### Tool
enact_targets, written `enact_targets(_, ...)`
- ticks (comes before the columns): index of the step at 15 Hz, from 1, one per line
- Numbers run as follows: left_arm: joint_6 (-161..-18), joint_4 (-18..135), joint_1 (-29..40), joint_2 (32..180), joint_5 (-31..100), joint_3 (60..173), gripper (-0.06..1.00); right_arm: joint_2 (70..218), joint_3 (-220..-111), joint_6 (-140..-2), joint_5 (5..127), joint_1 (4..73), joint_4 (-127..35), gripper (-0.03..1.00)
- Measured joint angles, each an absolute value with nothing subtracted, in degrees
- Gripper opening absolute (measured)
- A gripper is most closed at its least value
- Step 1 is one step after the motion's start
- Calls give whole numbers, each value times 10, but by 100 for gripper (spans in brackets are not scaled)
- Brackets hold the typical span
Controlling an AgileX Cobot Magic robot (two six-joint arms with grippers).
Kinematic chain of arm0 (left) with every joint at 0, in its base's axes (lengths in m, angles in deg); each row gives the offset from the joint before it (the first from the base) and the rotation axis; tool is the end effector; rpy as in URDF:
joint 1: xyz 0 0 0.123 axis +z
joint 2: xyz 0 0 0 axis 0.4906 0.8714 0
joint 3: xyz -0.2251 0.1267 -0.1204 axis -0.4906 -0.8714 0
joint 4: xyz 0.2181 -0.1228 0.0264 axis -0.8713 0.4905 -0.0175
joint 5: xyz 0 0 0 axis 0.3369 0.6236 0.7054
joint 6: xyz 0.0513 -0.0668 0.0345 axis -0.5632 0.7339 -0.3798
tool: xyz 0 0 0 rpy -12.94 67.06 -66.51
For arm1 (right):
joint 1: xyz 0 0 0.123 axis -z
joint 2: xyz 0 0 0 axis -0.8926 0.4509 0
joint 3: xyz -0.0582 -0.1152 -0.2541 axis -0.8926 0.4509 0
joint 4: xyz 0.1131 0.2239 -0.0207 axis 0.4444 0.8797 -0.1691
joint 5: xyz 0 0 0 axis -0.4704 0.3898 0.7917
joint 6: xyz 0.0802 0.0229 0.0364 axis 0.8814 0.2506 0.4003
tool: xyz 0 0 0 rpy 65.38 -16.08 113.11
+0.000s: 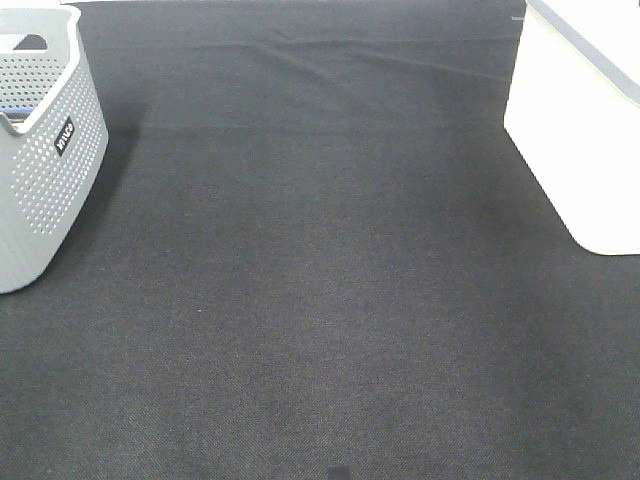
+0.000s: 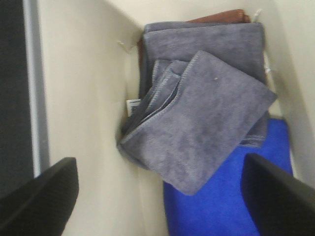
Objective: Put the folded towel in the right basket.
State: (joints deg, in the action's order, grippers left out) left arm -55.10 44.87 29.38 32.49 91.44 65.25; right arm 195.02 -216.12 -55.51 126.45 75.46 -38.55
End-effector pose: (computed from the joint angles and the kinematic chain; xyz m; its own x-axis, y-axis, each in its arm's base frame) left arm -0.0051 -0.0001 0.2769 -0.4491 -0.0001 -0.8935 0.0000 1.0000 -0.0001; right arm 0.4732 -0.0804 0.3315 -0.8261 0.1389 -0.5462 0.0458 0.9825 0.1806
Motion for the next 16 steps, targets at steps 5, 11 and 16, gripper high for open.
enact_targets(5,-551,449,294,325,914,653,97,1949,-2161,-557,1269,670,-406,84)
enact_targets(11,-551,449,294,325,914,653,97,1838,-2103,-535,1269,589,-445,84)
enact_targets(16,-551,449,294,325,914,653,97,1617,-1782,-526,1269,590,-490,84)
